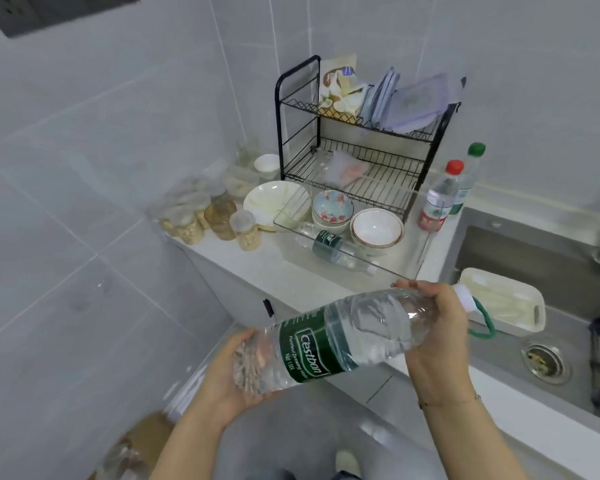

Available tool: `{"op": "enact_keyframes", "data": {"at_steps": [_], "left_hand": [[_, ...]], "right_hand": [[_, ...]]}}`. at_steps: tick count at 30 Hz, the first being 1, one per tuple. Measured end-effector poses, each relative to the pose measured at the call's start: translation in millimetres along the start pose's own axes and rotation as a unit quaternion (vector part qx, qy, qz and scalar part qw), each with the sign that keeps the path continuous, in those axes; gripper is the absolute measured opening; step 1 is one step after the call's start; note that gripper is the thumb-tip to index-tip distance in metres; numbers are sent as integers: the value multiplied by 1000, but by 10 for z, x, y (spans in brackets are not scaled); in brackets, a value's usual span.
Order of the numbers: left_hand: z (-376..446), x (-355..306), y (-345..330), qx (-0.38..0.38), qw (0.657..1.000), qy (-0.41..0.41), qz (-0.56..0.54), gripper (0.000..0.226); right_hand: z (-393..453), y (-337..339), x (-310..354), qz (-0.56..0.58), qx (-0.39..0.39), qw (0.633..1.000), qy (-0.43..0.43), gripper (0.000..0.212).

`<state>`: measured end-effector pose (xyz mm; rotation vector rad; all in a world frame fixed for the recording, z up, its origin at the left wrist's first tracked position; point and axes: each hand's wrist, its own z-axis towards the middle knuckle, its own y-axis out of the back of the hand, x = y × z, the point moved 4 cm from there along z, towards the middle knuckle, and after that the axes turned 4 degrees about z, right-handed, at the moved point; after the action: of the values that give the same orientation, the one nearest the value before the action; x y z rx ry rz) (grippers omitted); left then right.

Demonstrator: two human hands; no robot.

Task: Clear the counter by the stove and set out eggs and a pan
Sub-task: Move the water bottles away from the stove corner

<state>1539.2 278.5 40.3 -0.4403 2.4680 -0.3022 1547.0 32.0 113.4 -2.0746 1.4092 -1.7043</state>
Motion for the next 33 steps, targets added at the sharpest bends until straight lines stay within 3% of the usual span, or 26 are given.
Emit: {"op": "enact_keyframes", "data": {"at_steps": [6,7,10,12,14,16,19,21,23,24,26,29,33], "left_hand": [[363,-740,200,25,995,-47,81,15],[459,-893,280,35,991,-61,114,18],[616,-1235,427,62,996,-38,55,51],[763,-1473,521,90,993,-30,74,59],[950,-1622,651,106,988,-14,110,52],[1107,-1821,717,139,970,-35,195,28],[1337,-2026,819,139,972,2,188,31],[1478,-2136,872,117,963,-35,239,43],[1598,-2319,922,69,944,-125,296,36],[1626,-2428,907,48,921,-178,342,27],[1722,-2650,833,26,847,-301,437,31],[1851,-2898,585,30,675,-441,590,40],[2099,-3007,171,66,476,-481,733,60]], "right_hand": [[353,-584,-396,3,-26,1000,12,17],[390,-690,-484,5,-37,999,20,17],[417,-964,-647,12,-57,997,48,18],[437,-1198,-768,-9,-64,995,70,17],[430,-1399,-843,-28,-72,992,98,16],[444,-1582,-932,-35,-79,988,131,11],[514,-1806,-1023,-49,-79,982,166,20],[581,-1957,-1065,-82,-81,976,186,35],[677,-2114,-1120,-105,-79,970,204,26],[714,-2186,-1144,-114,-74,968,212,15],[789,-2312,-1176,-155,-48,959,231,9],[907,-2434,-1241,-224,15,945,239,5],[1022,-2497,-1394,-318,63,913,247,11]]}}
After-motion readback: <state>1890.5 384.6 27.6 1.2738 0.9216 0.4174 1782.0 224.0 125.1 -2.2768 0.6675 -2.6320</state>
